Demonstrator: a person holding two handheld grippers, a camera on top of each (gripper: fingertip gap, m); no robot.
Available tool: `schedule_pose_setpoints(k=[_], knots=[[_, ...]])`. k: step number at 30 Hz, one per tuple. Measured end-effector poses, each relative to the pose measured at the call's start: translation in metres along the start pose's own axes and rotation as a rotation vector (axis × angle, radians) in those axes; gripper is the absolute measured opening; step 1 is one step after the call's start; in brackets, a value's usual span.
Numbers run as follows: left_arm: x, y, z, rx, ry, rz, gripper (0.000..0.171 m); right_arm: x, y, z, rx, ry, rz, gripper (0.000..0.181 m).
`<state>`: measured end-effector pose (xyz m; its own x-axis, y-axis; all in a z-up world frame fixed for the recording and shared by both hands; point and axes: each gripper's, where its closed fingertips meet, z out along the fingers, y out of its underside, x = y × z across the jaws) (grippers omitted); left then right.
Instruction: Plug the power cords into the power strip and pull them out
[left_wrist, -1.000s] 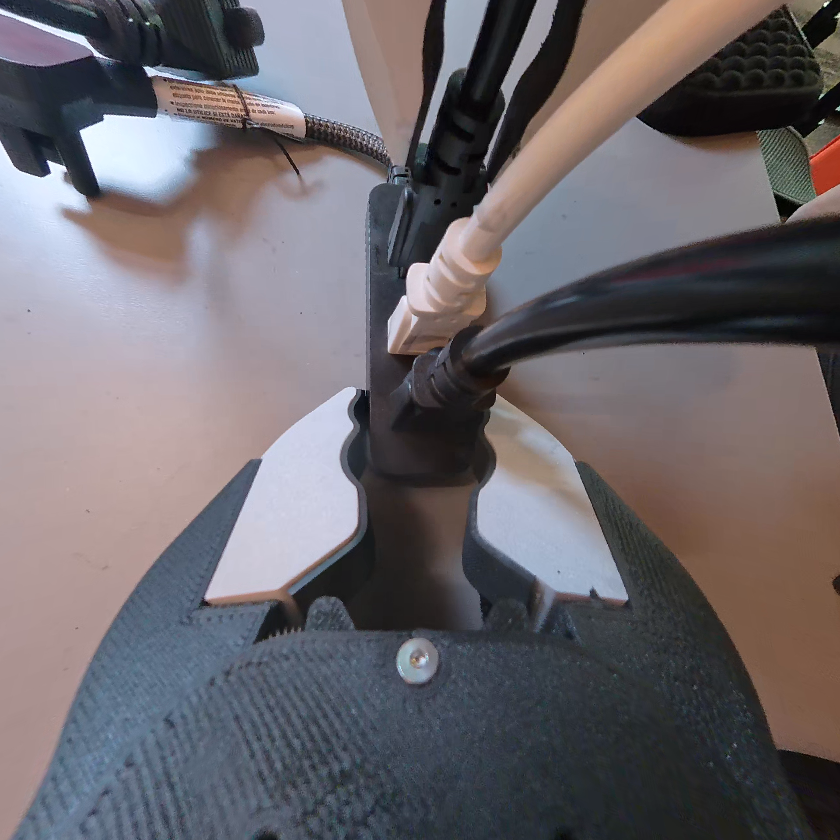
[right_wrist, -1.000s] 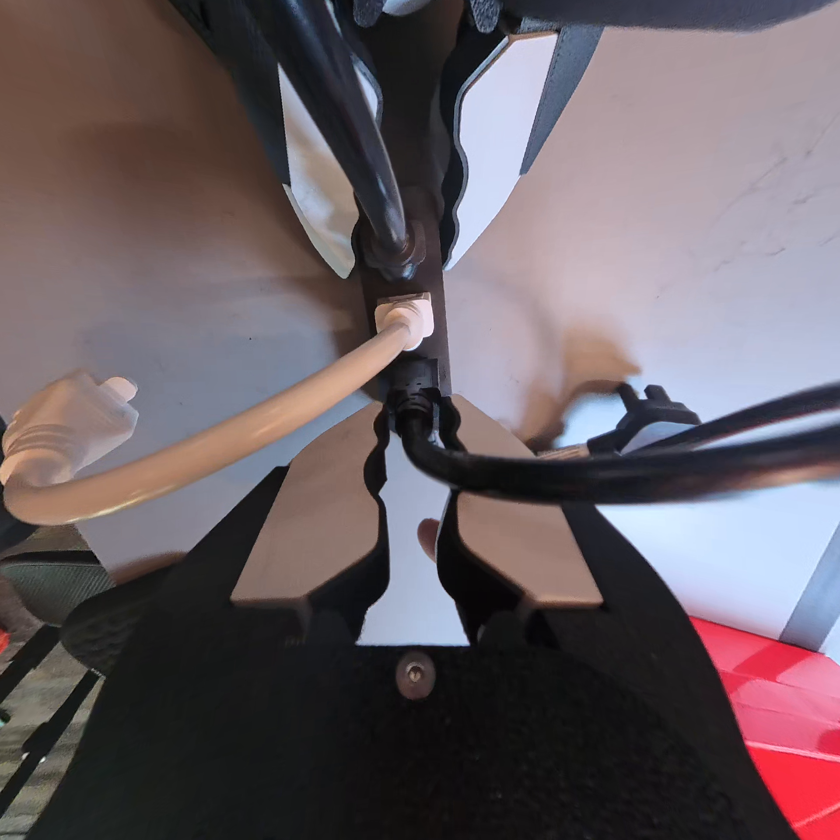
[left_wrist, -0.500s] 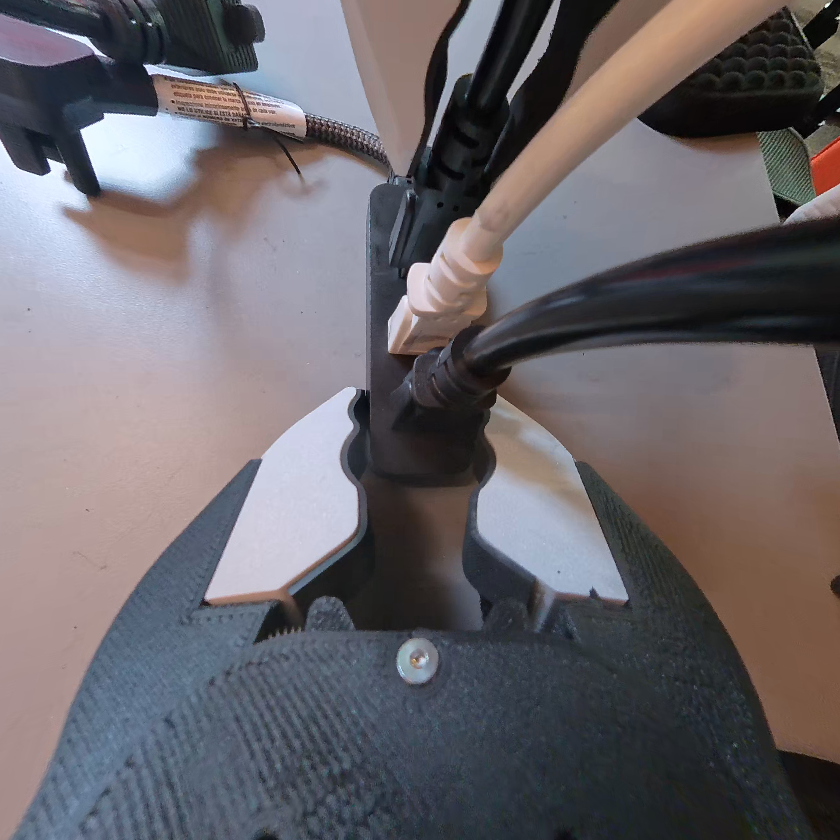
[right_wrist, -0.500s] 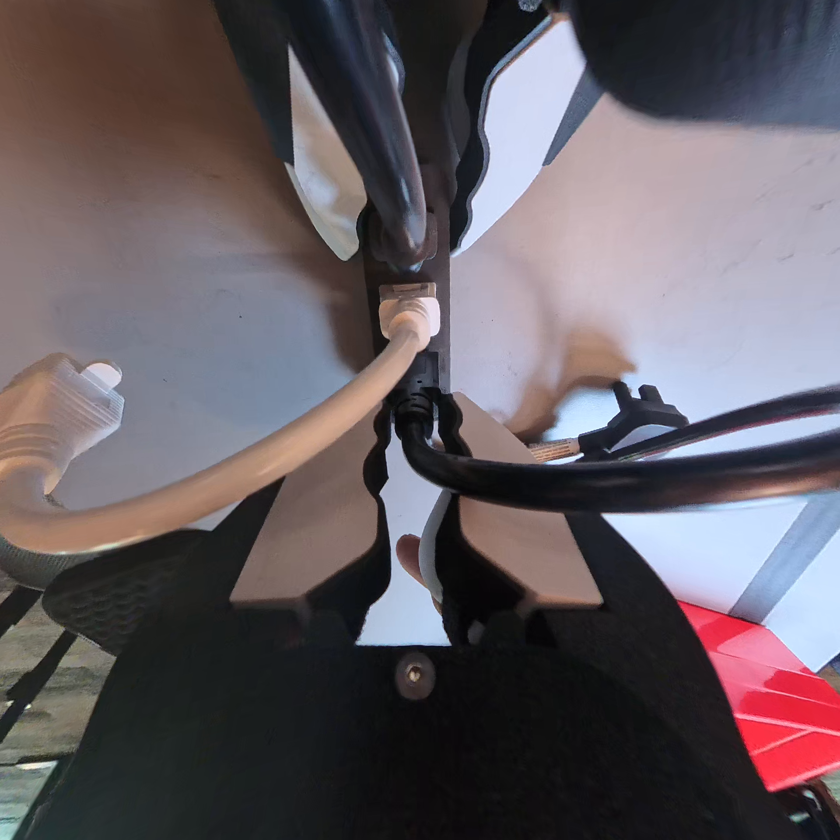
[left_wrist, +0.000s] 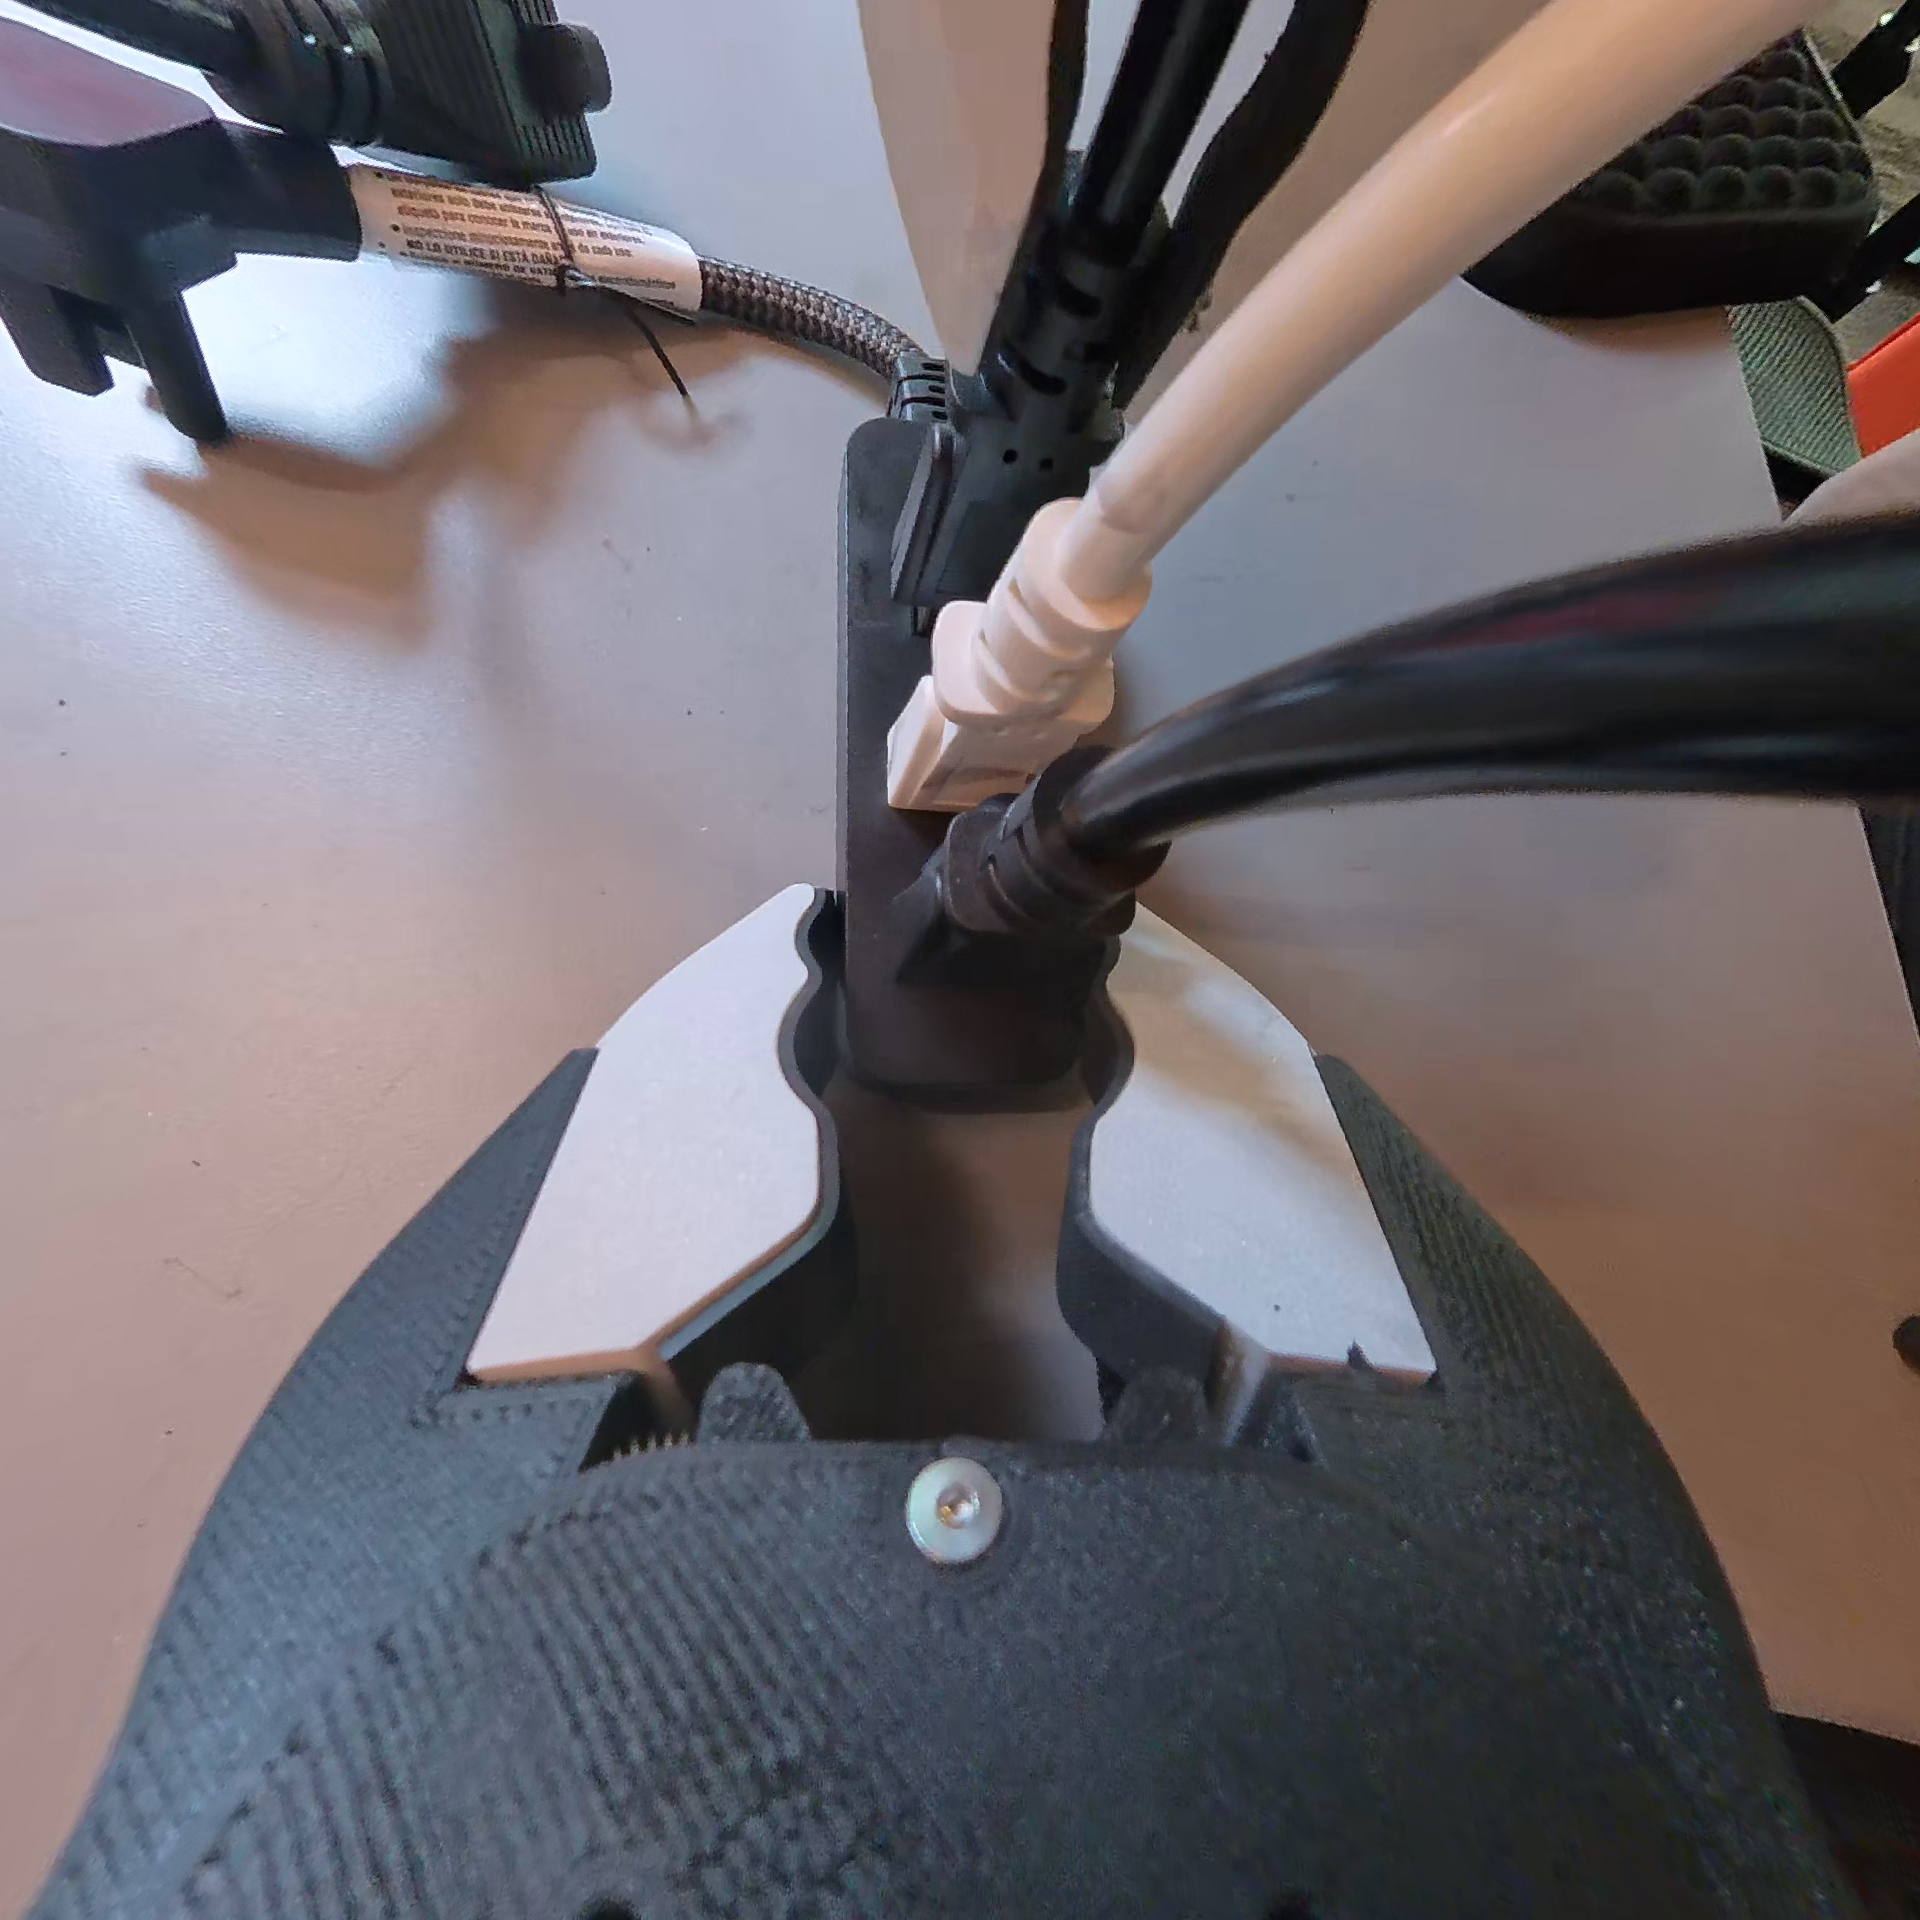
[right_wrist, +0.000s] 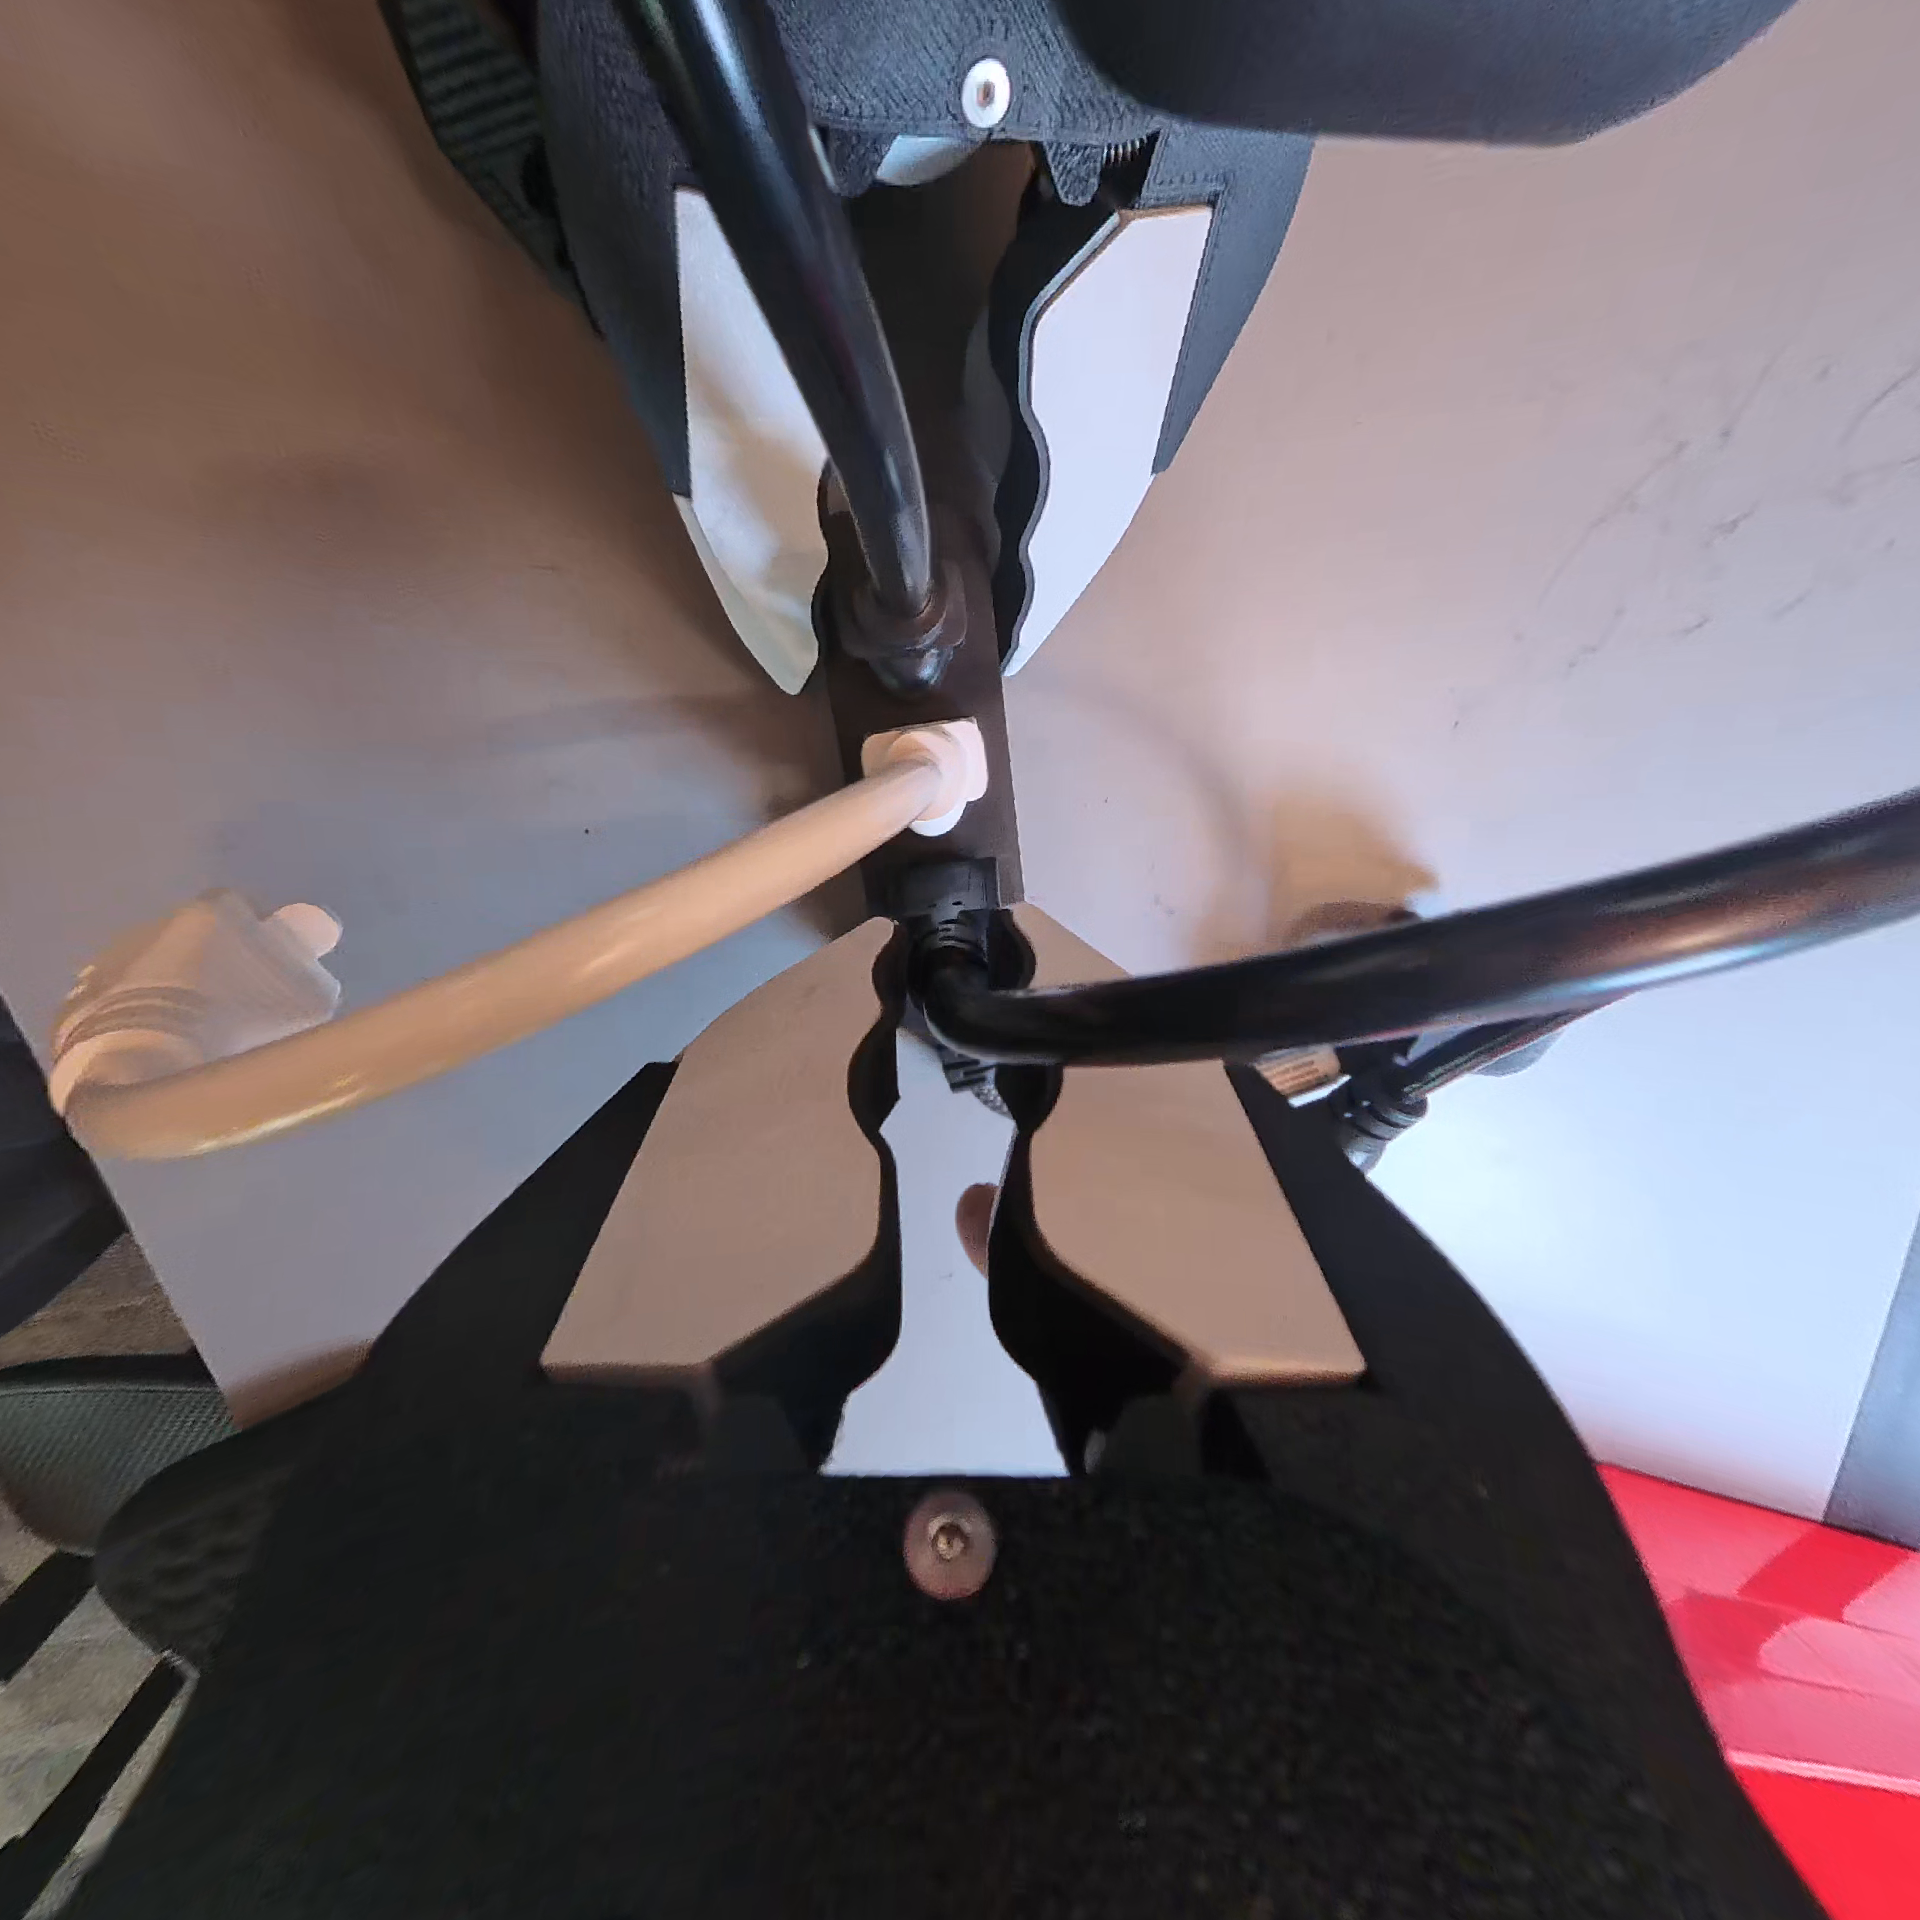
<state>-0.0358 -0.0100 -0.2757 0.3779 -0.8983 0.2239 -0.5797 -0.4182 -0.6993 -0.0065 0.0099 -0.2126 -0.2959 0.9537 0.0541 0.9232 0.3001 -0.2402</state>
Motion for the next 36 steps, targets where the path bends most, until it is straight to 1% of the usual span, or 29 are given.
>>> schedule_pose_setpoints(k=[3, 10, 16, 17, 19, 21, 29, 34, 36], knots=[[0.0, 0.0, 0.0, -0.001, 0.0, 0.0, 0.046, 0.0, 0.002, 0.0, -0.047, -0.004, 0.004, 0.018], [0.0, 0.0, 0.0, -0.001, -0.001, -0.001, 0.046, 0.0, 0.004, 0.002, -0.144, -0.012, -0.055, 0.018], [0.0, 0.0, 0.0, 0.0, 0.001, -0.001, 0.046, 0.0, 0.006, 0.002, -0.141, 0.0, -0.043, 0.019], [0.0, 0.0, 0.0, -0.001, 0.001, -0.001, 0.046, -0.001, 0.009, 0.003, -0.159, 0.004, -0.05, 0.022], [0.0, 0.0, 0.0, -0.001, 0.001, -0.001, 0.046, -0.001, 0.006, 0.003, -0.135, 0.009, -0.049, 0.019], [0.0, 0.0, 0.0, -0.002, 0.001, -0.002, 0.046, -0.001, 0.008, 0.003, -0.143, 0.009, -0.05, 0.019], [0.0, 0.0, 0.0, -0.002, -0.001, 0.005, 0.046, -0.001, 0.005, 0.006, -0.209, -0.066, -0.079, 0.018], [0.0, 0.0, 0.0, 0.001, 0.001, 0.006, 0.046, -0.001, 0.011, 0.005, -0.179, -0.057, -0.057, 0.02], [0.0, 0.0, 0.0, -0.004, 0.0, 0.006, 0.046, 0.0, 0.008, 0.005, -0.2, -0.073, -0.055, 0.019]])
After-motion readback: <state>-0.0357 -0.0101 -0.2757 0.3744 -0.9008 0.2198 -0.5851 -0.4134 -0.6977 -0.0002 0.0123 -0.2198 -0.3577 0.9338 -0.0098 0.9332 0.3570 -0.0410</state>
